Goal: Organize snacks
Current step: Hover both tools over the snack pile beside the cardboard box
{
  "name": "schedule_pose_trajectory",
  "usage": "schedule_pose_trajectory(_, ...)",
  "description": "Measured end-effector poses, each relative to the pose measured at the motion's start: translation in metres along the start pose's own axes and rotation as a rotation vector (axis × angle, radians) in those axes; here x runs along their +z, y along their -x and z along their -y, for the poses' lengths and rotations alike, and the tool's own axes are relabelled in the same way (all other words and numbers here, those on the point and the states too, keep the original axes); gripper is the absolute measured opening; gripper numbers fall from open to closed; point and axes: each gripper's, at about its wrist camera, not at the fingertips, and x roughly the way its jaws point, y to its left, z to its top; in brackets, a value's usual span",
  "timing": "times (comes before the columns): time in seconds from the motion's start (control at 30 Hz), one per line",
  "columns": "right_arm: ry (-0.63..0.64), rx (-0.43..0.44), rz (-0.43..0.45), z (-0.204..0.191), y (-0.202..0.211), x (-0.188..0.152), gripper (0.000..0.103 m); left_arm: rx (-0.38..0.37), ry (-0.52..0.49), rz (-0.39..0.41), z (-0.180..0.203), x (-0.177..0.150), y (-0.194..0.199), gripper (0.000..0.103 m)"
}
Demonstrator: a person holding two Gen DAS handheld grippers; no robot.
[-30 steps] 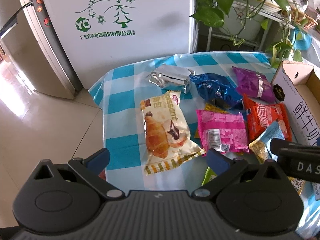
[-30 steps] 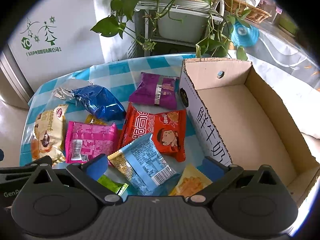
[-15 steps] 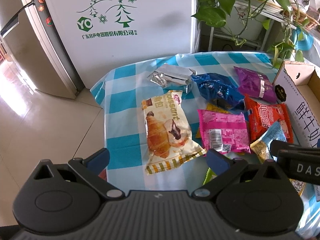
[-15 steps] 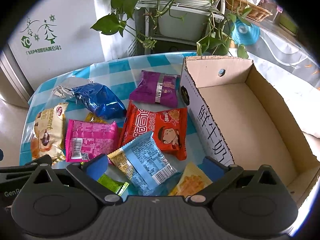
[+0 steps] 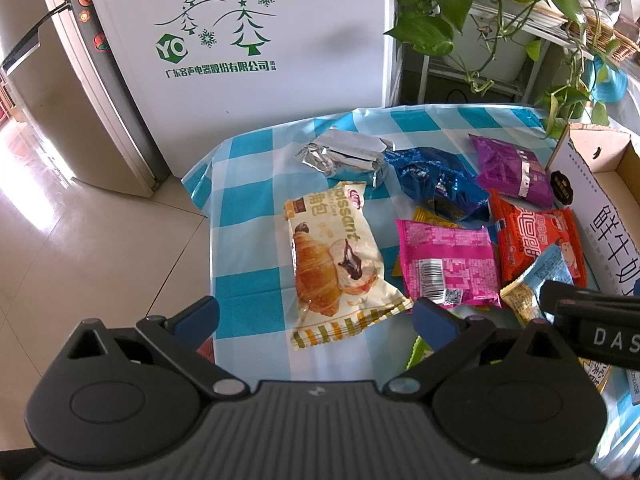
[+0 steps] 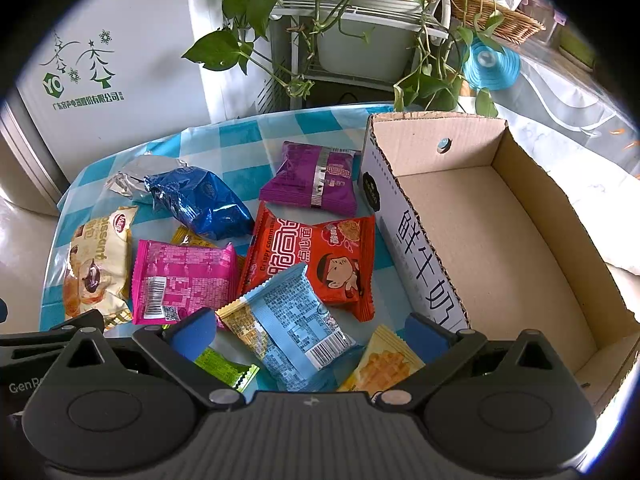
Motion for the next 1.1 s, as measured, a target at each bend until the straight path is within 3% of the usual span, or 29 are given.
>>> schedule_pose_trajectory(0.8,0.004,0.027,-0.001,0.002,0.000,-0.001,0.103,0.001,0.013,0.002,0.001,-0.002,0.002,0.101)
schedule_pose_trajectory(1.1,0.007,0.088,-0.003,0.012,0.001,-0.003,0.103,-0.053,0.009,0.002,0.005,-0.003,0.003,0.102)
